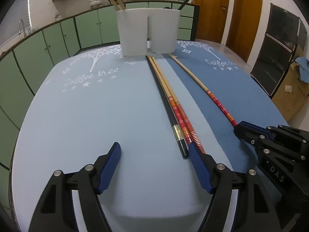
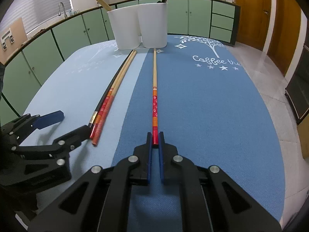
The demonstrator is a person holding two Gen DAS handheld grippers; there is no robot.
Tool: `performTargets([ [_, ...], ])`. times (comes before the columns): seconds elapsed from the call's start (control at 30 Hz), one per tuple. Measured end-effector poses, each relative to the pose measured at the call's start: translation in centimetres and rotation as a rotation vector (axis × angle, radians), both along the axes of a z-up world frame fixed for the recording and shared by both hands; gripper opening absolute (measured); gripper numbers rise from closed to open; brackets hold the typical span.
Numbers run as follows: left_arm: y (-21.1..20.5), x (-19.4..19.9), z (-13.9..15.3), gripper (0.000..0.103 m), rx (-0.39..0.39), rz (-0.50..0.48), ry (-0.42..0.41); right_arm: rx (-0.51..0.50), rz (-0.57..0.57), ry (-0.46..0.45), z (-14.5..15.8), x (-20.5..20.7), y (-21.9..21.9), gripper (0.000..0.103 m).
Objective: Organize utensils
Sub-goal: 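Grasp the black chopstick with the left tool, then carry the red chopstick into the holder with the right tool while the left carries the black one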
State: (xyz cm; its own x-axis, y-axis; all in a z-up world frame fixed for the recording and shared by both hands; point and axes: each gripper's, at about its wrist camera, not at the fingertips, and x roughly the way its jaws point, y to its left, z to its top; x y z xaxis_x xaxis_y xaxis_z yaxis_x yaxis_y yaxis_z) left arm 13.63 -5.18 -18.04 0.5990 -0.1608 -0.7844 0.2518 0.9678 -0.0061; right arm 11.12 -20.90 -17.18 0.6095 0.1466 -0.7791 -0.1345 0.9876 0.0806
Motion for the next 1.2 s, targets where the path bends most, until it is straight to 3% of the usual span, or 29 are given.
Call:
performTargets([
  [0.2,0.6,0.0,-0.2,0.076,0.058,0.045,-0.002,0.003,-0.001,0.0,0.0,0.2,0.2,0.005],
  [0.4,2.5,-0.2,0.1,0.076,0.008,0.088,0.0,0.005,0.001,-0.002,0.0,0.1,0.0,0.006],
  [0.63,1.7,0.1,-0.1,0.074,0.007,0.076,0.001,0.021,0.002,0.0,-0.1,0.1,-0.3,0.006],
  [0.7,1.5,0.1,0.0,0.063,0.008,0.067,-0.004,0.02,0.004,-0.001,-0.2,0.1,-0.3,0.007],
  [0.77,1.3,0.1,0.1,0.042,0.004,0.065,-0.011,0.019,0.005,-0.002,-0.2,0.1,-0.3,0.007],
  [0.8,1.3,0.1,0.2,0.037,-0.001,0.063,-0.014,0.02,0.005,-0.001,-0.2,0.1,-0.3,0.007],
  [0.87,1.0,0.0,0.2,0.01,-0.013,0.054,-0.014,0.026,0.006,-0.001,-0.2,0.1,-0.4,0.006],
  [1.2,0.7,-0.7,0.8,0.006,-0.025,0.064,-0.022,0.038,0.004,-0.003,-0.1,0.1,-0.5,0.005],
])
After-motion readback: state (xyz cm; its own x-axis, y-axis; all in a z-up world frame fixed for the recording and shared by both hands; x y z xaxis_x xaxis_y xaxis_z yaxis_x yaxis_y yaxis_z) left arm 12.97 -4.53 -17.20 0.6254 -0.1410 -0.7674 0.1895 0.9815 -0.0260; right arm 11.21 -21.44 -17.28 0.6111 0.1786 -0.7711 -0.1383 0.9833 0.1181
